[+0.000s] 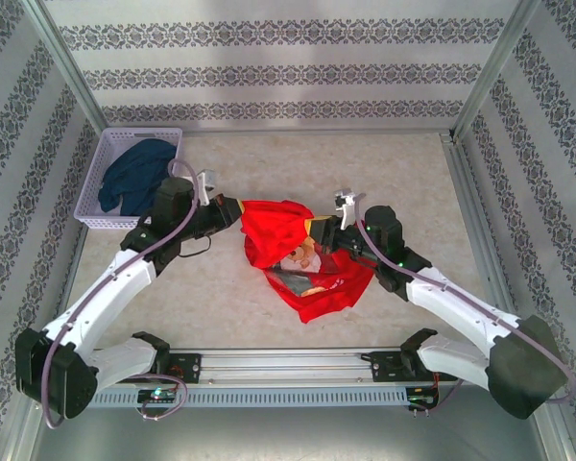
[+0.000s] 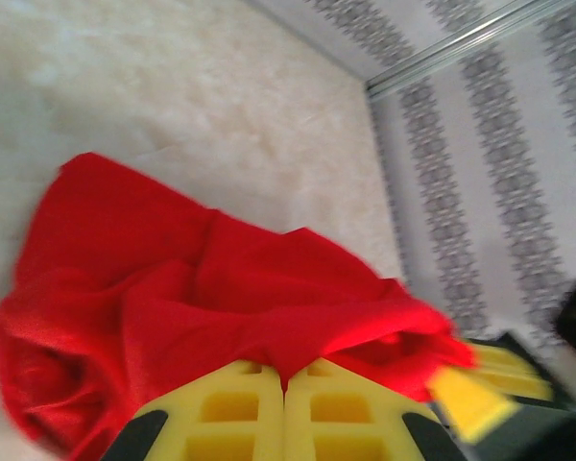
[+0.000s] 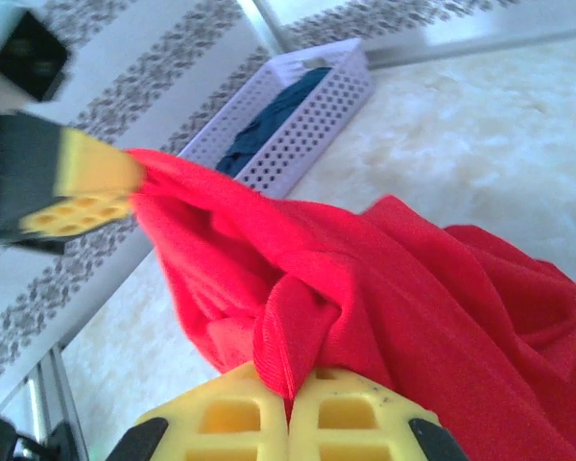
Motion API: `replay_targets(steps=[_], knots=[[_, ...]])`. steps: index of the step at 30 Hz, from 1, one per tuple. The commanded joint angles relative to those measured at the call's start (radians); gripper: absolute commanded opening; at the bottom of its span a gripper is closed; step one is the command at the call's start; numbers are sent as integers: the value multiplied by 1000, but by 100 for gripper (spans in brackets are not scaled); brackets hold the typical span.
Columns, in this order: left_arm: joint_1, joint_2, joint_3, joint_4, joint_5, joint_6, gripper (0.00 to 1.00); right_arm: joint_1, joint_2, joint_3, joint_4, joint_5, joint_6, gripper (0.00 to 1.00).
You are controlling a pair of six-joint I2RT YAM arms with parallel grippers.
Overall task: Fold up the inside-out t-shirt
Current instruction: Adjust the T-shirt at the center of the table.
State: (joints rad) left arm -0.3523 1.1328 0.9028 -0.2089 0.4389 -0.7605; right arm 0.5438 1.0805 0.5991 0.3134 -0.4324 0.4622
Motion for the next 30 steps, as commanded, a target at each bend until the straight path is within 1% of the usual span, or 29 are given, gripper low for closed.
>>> replay_targets(steps=[1,3,5,6,9,11,14,17,21,25,28,30], knots=[[-5,54,23,-114,-6,141,10,-17,-17,21,-12,-126,-140,0],[-25,62,28,-129,-21,179,22,-22,-19,33,-29,-153,-177,0],[-45,41,27,-139,-69,208,39,-29,-19,45,-60,-156,-209,0],[-54,20,27,-141,-96,224,44,-33,-20,51,-74,-163,-221,0],[-99,-33,32,-145,-150,288,55,-38,-23,63,-106,-175,-252,0],[-143,-49,42,-143,-142,347,59,-39,-26,67,-119,-185,-266,0],[-202,-26,76,-145,-103,425,60,-41,-30,74,-139,-186,-278,0],[-240,36,137,-162,-54,465,60,-41,-34,76,-152,-181,-284,0],[-266,132,207,-171,18,498,61,-41,-36,77,-155,-180,-286,0],[-272,211,267,-190,41,520,60,-41,-38,79,-155,-182,-283,0],[-273,247,290,-202,75,533,56,-41,-48,75,-158,-173,-284,0],[-274,261,294,-206,80,536,48,-42,-54,74,-161,-169,-286,0]])
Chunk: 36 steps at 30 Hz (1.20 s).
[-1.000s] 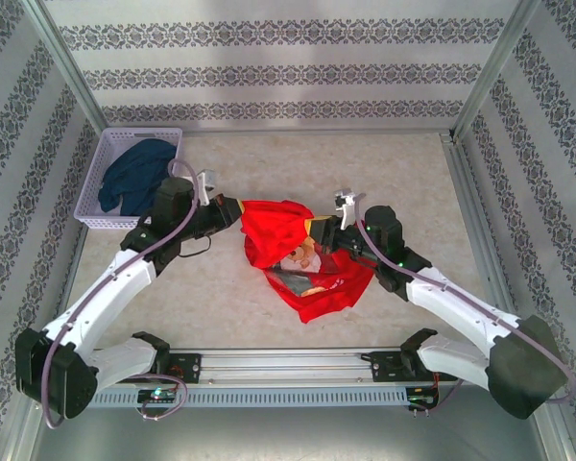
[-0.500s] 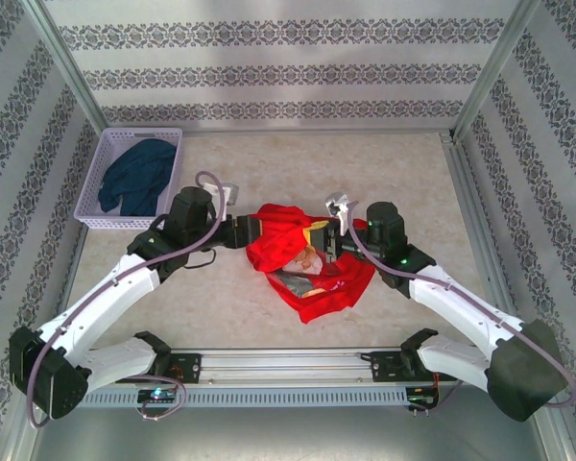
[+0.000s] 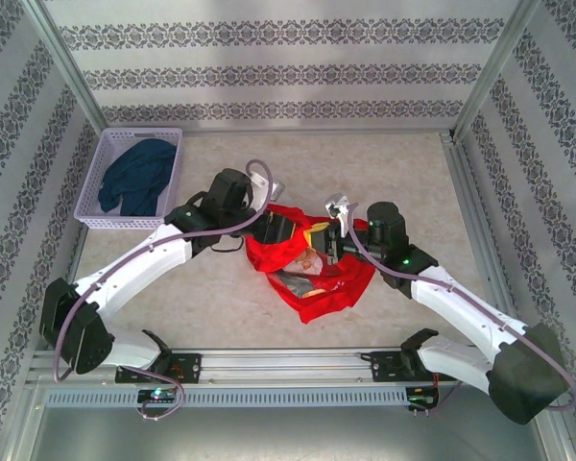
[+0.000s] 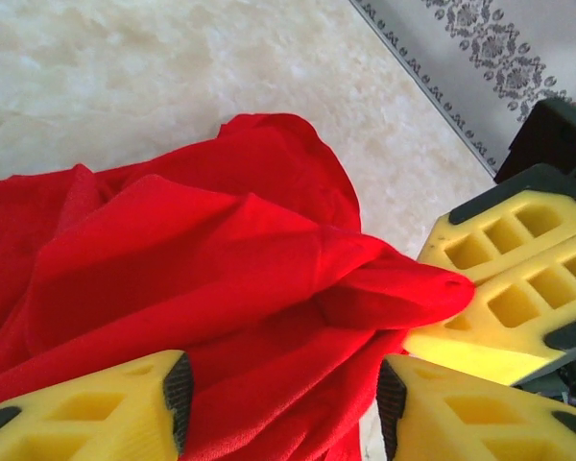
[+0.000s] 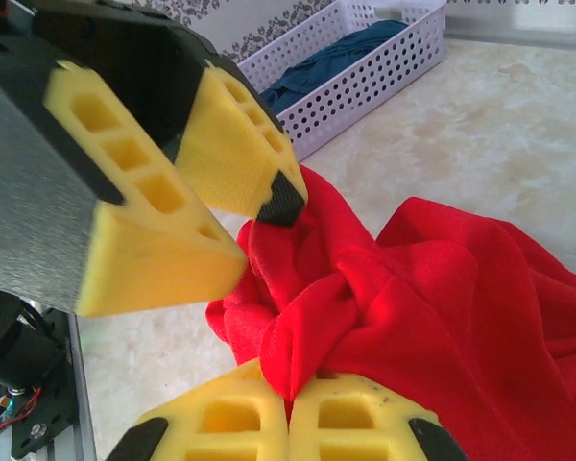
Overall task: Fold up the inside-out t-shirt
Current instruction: Adjust the T-shirt at the center of the table.
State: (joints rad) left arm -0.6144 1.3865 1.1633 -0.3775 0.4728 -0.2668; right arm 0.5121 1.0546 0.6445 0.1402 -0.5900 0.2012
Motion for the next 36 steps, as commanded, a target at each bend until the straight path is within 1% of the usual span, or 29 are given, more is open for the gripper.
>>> replay_targets(steps=[1,4,9,11,13,16,19,22,26,29,31,33,34,36], knots=[[-11,14,36,-41,51,44,45,-11,-29,29,10,-11,-25,0],[-11,34,42,-47,53,47,33,-11,-33,27,7,-8,-26,0],[-11,37,49,-40,39,41,6,-12,-40,21,-1,-1,-31,0],[-9,23,46,-31,21,32,0,-14,-44,20,-17,13,-40,0],[-3,-8,34,-17,2,15,0,-18,-54,15,-45,44,-48,0],[26,-96,-9,32,13,-22,0,-27,-81,5,-97,104,-48,0],[70,-200,-68,105,58,-77,0,-34,-109,-9,-134,170,-35,3],[102,-272,-113,159,99,-110,0,-37,-122,-22,-127,183,-10,7],[128,-318,-162,202,110,-133,0,-35,-117,-39,-92,186,33,7],[160,-366,-218,270,133,-168,0,-32,-103,-53,-102,236,66,5],[160,-394,-254,307,178,-163,0,-27,-97,-69,-98,236,79,4],[152,-392,-301,342,262,-165,0,-10,-87,-79,-108,249,89,3],[138,-384,-322,348,294,-163,0,-2,-81,-80,-124,264,91,3],[81,-363,-369,334,328,-132,0,14,-66,-76,-180,326,107,1]])
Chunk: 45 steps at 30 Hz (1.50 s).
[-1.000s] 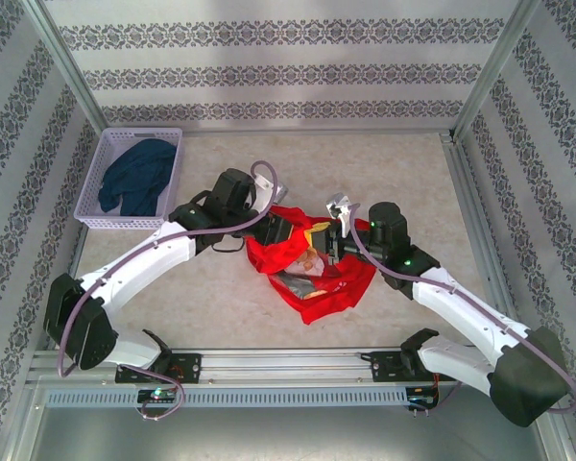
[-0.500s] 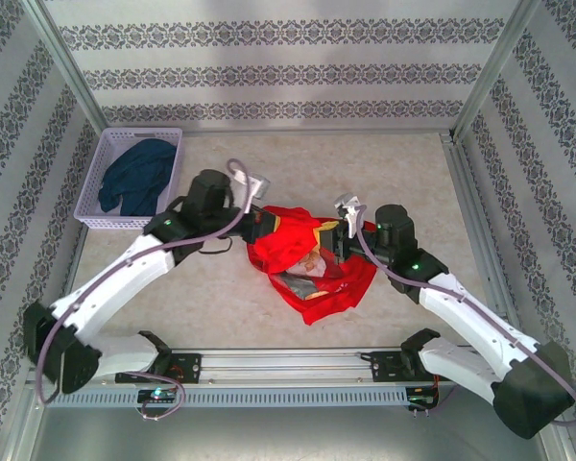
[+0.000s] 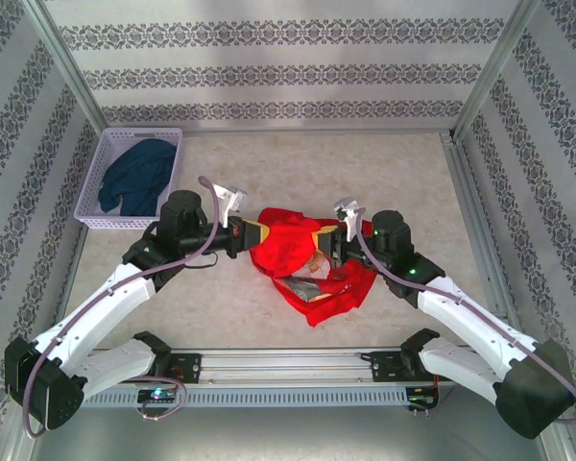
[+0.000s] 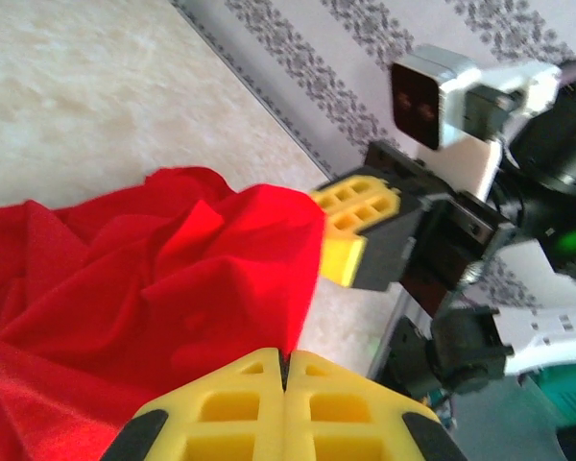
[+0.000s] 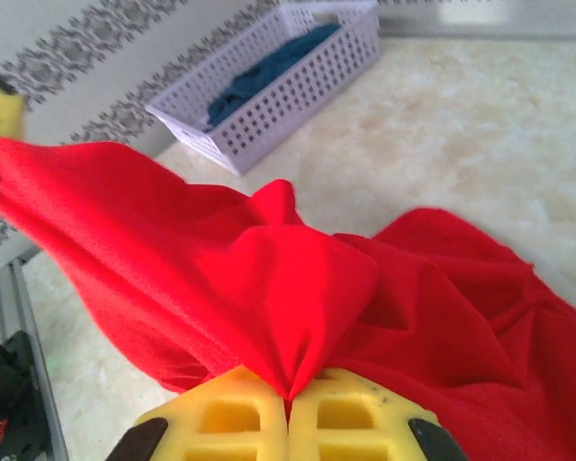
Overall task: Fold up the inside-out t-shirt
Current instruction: Adjust the T-shirt at the center of the table.
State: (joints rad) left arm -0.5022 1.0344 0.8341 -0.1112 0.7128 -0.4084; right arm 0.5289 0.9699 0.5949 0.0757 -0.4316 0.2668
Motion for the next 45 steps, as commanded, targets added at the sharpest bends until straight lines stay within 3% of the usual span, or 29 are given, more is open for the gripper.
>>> replay_targets(steps=[1,4,8,9,14,17,19,23,26,28,32,34,38,45], knots=[[-62,-3,-56,53,92,29,0,-1,26,-25,-144,195,55,0],[-166,52,-81,-26,110,105,3,3,42,-21,-207,245,95,0],[-202,133,-24,-137,110,177,35,14,44,-49,-221,258,85,0],[-202,138,-9,-144,71,184,42,15,40,-58,-222,255,81,0],[-175,163,37,-117,-224,140,60,19,-2,-93,-220,248,69,0],[-164,269,128,-200,-379,149,63,20,-30,-107,-202,232,61,0],[-164,344,189,-245,-373,158,65,20,-42,-115,-188,228,61,0],[-166,453,246,-244,-251,142,70,21,-74,-135,-160,232,66,0],[-171,523,293,-275,-186,141,65,20,-87,-141,-145,246,72,0],[-171,553,307,-292,-161,143,55,20,-88,-141,-145,259,75,0],[-165,576,304,-258,-110,111,18,20,-76,-125,-183,331,87,1],[-151,557,280,-181,-54,62,0,20,-58,-81,-295,447,116,9],[-121,490,189,47,58,-68,0,34,-51,20,-505,597,129,30],[-105,426,111,132,56,-85,0,101,-182,71,-580,540,55,49]])
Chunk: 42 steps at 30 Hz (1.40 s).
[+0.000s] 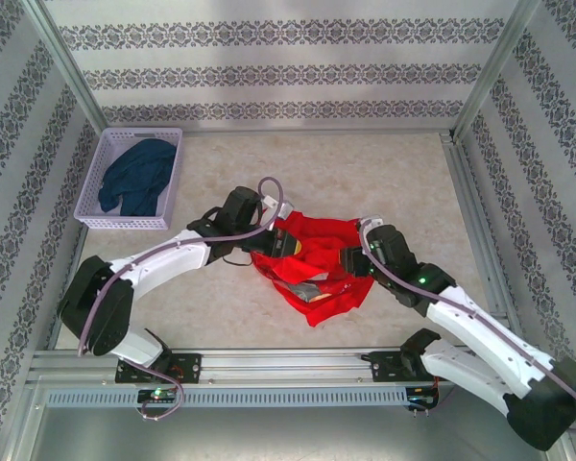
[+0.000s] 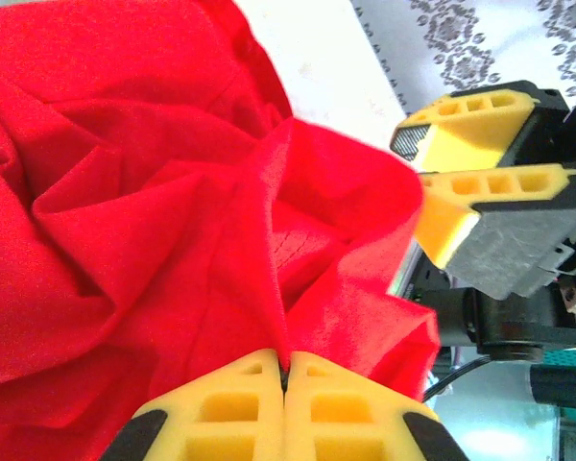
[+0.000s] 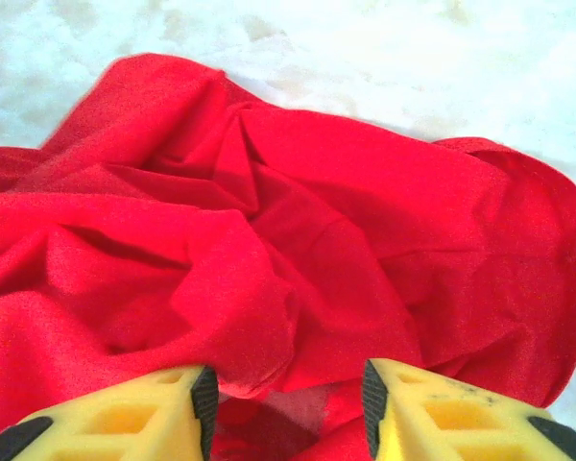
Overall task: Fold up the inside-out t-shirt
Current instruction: Adjust the T-shirt at the center of the table.
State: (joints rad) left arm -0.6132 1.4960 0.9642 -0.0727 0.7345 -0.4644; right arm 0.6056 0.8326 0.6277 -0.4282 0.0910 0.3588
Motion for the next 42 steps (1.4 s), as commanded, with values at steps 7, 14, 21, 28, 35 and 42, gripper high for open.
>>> replay_targets(steps=[7,14,21,28,35,42], knots=[[6,-40,-18,74,23,-16,0,143,-12,104,-21,-59,-85,52],[6,-40,-7,51,11,-3,0,223,174,122,46,-132,-67,48],[6,-49,-8,34,1,7,0,229,280,86,141,-162,-32,44],[6,-70,-7,12,-21,17,0,229,323,94,106,-97,-66,25],[16,-88,-20,12,-54,7,0,209,247,95,87,-120,-81,0],[28,-108,-38,20,-71,-2,0,149,144,43,151,-286,-56,4]])
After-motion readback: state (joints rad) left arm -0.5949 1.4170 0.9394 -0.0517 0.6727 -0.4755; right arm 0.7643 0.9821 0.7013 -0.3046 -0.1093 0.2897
